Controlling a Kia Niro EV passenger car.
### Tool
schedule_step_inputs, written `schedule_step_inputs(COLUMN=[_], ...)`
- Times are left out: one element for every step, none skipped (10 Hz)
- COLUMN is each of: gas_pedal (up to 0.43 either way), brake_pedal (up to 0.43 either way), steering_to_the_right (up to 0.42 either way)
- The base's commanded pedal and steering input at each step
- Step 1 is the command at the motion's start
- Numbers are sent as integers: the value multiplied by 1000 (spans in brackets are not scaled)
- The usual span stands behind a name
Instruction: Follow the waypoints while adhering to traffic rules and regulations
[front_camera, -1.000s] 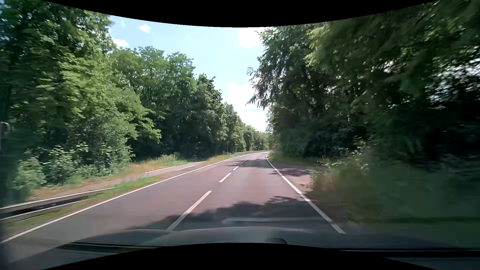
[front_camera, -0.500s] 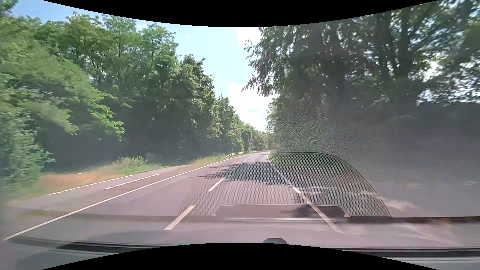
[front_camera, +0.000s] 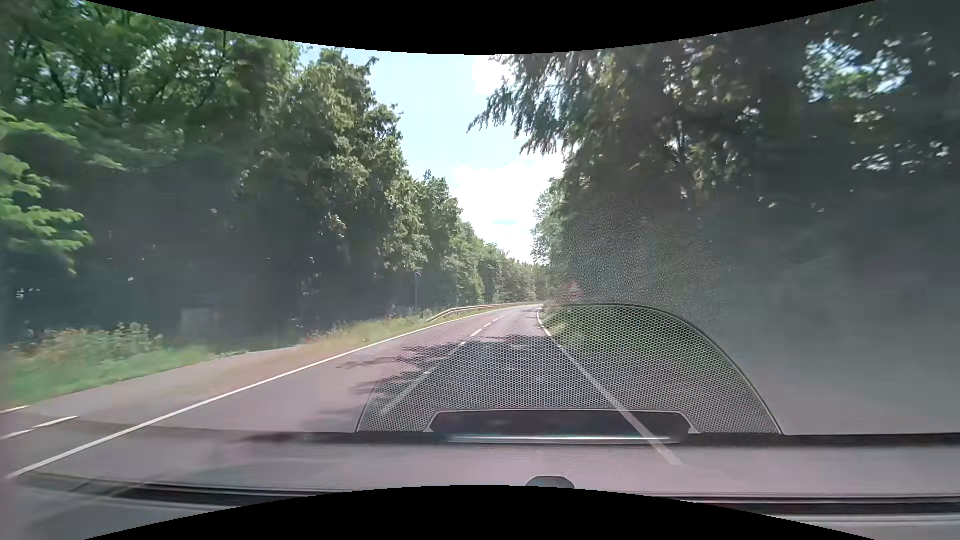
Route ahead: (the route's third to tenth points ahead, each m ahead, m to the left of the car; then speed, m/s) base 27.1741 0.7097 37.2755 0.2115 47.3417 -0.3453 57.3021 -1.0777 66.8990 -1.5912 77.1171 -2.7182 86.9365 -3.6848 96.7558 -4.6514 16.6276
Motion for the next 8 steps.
schedule_step_inputs(gas_pedal=[130,130,130,130,130,130,130,130], brake_pedal=[0,0,0,0,0,0,0,0], steering_to_the_right=[0,0,0,0,2,2,2,3])
